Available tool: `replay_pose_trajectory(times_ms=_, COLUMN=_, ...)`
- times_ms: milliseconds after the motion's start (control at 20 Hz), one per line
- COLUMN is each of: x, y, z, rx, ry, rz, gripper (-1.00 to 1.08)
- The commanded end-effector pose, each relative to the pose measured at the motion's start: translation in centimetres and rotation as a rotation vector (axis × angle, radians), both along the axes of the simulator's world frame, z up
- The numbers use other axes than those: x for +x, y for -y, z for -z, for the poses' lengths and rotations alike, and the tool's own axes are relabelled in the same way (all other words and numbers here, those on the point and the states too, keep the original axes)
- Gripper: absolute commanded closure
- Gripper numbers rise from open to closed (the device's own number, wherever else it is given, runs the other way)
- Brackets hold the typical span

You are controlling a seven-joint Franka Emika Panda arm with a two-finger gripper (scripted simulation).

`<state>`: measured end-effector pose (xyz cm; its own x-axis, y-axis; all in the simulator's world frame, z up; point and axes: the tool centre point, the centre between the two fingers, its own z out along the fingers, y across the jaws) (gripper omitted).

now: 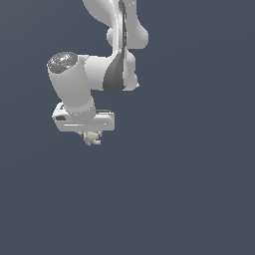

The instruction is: Pick up the object and move it to a goal position.

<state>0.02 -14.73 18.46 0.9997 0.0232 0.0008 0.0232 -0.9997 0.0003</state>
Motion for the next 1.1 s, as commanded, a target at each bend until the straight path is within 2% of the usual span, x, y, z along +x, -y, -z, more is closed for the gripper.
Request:
replay_pose_trajectory(times_ms=0, x=1.0, y=0.9, z=-2.1, rx=0.0, ry=-0.001, rz=0.0, gripper=1.08)
replay_pose_trajectory(times_ms=500, x=4.4, y=3.6, z=-8.6, rx=0.0, ry=-0.001, rz=0.0, gripper=1.08)
replay_pose_trajectory(times_ms=1050, x=7.2, y=5.8, z=-13.8, rx=0.0, ry=-0.001, rz=-0.001, gripper=1.08)
